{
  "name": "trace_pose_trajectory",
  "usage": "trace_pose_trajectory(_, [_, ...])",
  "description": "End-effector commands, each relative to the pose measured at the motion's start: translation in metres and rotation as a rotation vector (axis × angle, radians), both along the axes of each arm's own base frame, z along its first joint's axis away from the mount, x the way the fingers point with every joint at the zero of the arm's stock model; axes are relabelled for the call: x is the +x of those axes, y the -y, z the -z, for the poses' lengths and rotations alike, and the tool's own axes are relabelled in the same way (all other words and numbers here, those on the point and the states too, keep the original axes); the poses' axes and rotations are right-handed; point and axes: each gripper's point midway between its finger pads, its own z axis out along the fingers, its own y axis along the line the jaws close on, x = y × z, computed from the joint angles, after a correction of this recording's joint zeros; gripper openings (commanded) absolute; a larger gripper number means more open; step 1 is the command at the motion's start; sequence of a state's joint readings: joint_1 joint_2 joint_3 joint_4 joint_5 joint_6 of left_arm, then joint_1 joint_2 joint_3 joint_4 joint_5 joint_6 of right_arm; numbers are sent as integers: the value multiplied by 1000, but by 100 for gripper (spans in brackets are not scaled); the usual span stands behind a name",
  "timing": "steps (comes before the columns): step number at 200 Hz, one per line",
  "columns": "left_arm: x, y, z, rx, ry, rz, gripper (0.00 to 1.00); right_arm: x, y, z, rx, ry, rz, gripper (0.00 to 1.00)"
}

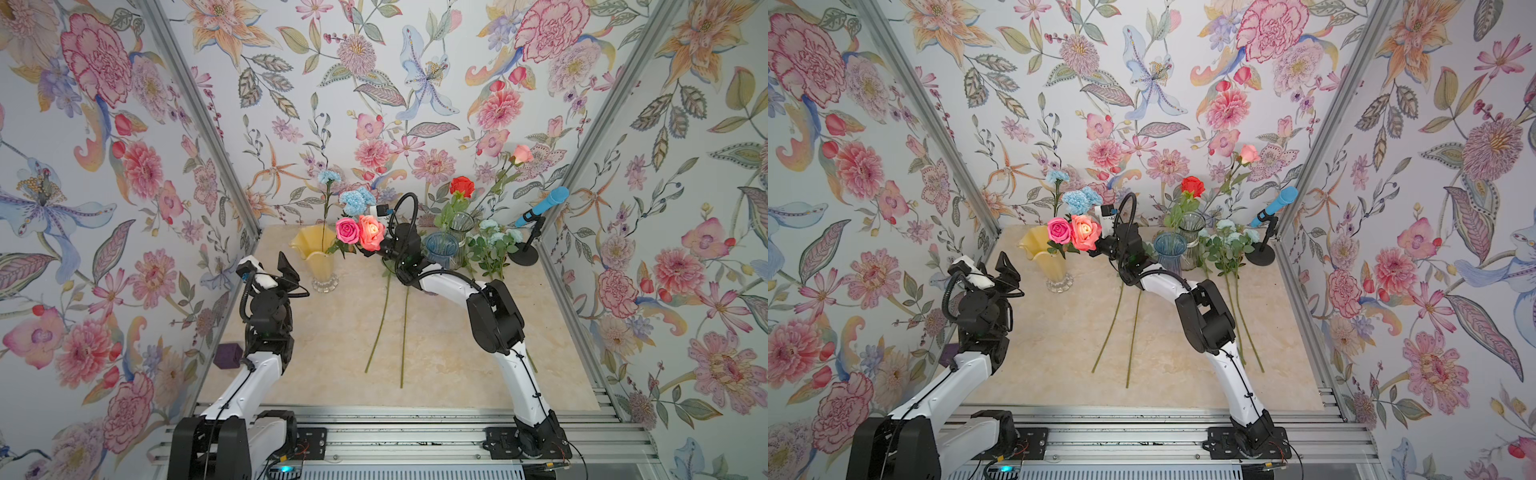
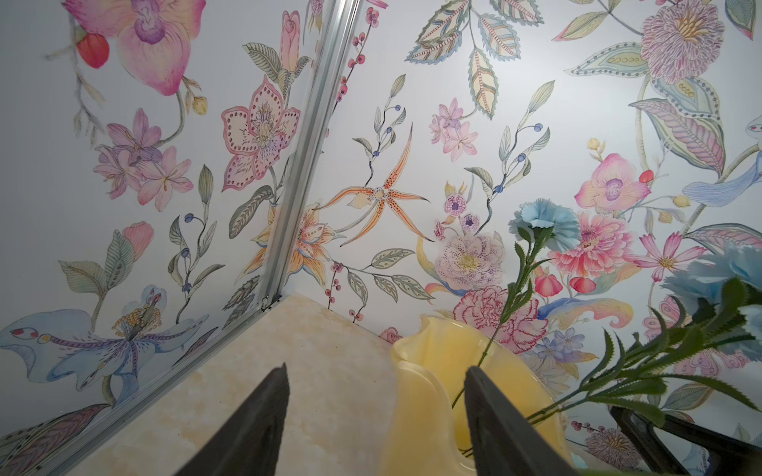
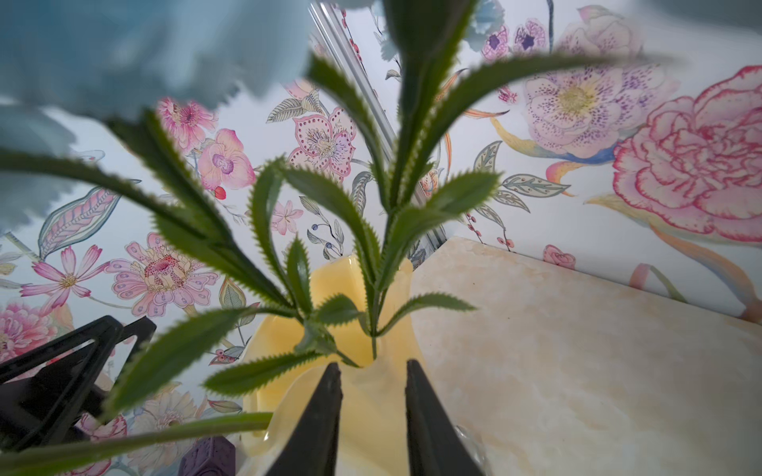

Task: Pick out blue flowers from the vase
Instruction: Move the vase to the center of the board.

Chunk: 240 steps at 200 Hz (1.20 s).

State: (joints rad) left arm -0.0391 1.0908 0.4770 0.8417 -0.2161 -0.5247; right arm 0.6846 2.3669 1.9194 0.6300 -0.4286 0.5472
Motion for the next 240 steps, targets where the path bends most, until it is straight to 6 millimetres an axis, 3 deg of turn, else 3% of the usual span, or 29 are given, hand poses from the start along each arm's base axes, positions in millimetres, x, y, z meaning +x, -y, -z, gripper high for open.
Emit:
trace_pose_trajectory(1, [0, -2, 3, -15, 9, 5, 69, -2, -14, -1, 10, 17, -12, 28])
trace_pose_trajectory(66, [30, -21, 7, 0, -67, -10, 70, -2, -20, 13, -33, 8, 26, 28])
trace_pose_trajectory(94, [41, -19, 12, -21, -74, 29, 70, 4, -20, 15, -30, 4, 40, 27])
trace_pose_trajectory(209, [39, -16, 21, -25, -86, 44, 70, 19, -28, 5, -14, 18, 45, 26])
trace_pose_trajectory(240, [51, -16, 18, -14, -105, 62, 71, 15, -31, 4, -17, 18, 31, 26])
